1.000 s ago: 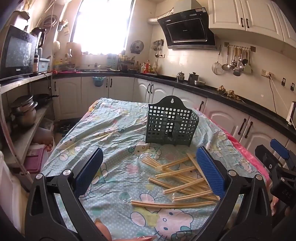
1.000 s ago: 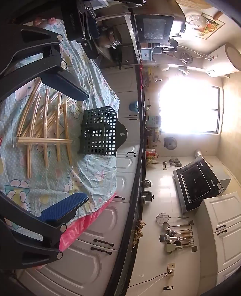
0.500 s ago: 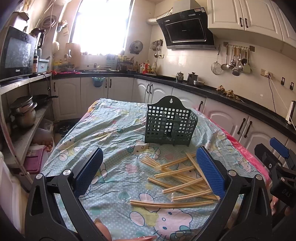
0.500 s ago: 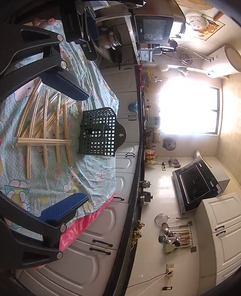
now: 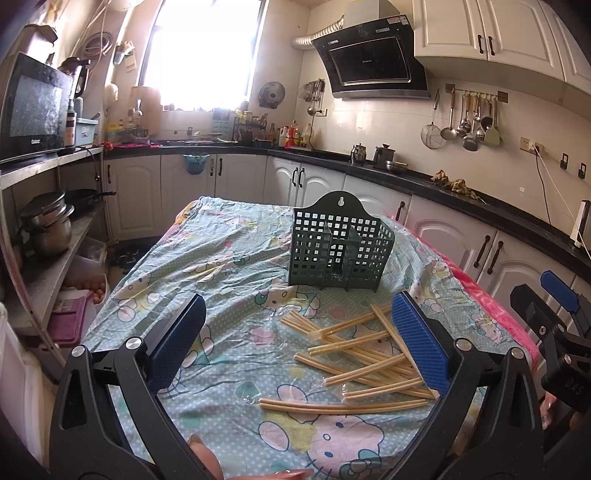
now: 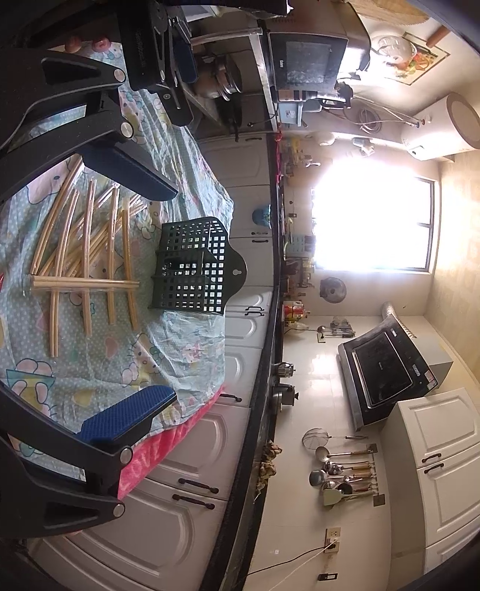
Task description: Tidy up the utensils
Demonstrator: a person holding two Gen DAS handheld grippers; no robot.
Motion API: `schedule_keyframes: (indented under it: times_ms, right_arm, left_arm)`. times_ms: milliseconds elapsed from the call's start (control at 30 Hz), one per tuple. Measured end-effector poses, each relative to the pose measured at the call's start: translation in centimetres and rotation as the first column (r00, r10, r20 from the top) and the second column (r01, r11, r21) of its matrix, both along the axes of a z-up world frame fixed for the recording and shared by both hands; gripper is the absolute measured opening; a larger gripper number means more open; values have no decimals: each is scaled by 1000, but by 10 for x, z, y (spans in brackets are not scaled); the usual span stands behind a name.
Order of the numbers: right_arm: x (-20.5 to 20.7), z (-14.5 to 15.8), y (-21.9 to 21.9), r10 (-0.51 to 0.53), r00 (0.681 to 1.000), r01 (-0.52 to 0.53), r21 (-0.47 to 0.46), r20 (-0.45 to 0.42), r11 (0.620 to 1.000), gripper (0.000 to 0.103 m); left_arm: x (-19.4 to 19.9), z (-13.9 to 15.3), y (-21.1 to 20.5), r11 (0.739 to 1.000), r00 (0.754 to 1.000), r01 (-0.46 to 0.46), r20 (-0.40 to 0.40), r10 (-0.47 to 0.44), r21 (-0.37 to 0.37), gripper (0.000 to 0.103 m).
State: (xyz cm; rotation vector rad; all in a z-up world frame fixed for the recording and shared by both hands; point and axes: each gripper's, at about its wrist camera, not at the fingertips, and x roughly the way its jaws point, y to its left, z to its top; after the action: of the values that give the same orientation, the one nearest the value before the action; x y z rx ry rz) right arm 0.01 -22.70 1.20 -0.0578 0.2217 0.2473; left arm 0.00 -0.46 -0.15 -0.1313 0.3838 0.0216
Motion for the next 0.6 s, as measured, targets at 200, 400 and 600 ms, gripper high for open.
schedule_keyframes:
  times_ms: [200,400,600]
  right_arm:
    - [0,0,2,8,1000,-8,-2,-11,1000,97]
    - [-1,1,1,3,1000,-3,8,-7,1000,97]
    - [2,-2,1,3,1000,-3,3,-22,1000,97]
  left_arm:
    - [0,1,-1,1000,1000,-2,-2,2,2,93]
    - [0,2,-2,1000,1000,0,11,0,9,93]
    - [-1,0,0,1000,1000,1,6,-1,0,93]
